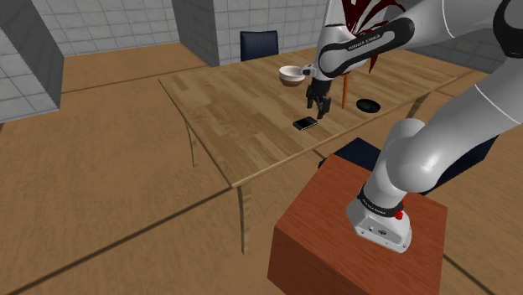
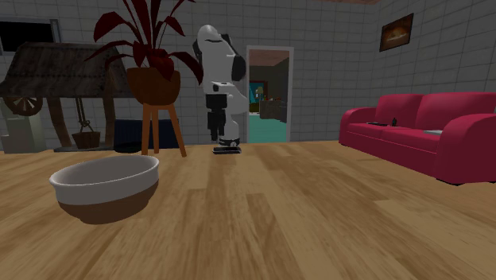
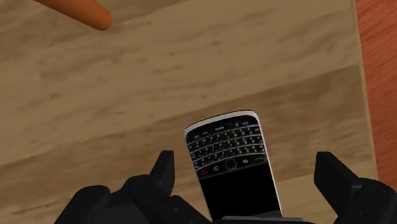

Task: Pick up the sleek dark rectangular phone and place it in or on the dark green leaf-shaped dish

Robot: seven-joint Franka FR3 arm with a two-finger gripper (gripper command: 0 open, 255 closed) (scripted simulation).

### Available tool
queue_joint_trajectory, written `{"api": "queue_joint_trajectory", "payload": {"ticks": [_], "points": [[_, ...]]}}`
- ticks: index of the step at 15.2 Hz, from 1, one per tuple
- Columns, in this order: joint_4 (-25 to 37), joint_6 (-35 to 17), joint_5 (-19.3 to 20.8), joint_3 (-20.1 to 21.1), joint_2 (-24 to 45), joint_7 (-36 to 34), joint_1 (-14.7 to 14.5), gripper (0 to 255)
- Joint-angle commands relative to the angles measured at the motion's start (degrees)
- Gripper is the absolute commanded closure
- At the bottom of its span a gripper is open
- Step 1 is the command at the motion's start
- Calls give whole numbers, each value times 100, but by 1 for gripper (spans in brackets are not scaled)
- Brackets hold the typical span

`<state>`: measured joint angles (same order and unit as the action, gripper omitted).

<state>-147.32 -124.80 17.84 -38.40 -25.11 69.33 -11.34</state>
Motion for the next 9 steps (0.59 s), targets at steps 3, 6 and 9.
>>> {"api": "queue_joint_trajectory", "payload": {"ticks": [3, 6, 9], "points": [[-56, -463, -75, -237, 369, 282, -137, 0], [-165, -756, -127, -339, 564, 339, -189, 0], [-219, -912, -164, -394, 674, 375, -221, 0]]}}
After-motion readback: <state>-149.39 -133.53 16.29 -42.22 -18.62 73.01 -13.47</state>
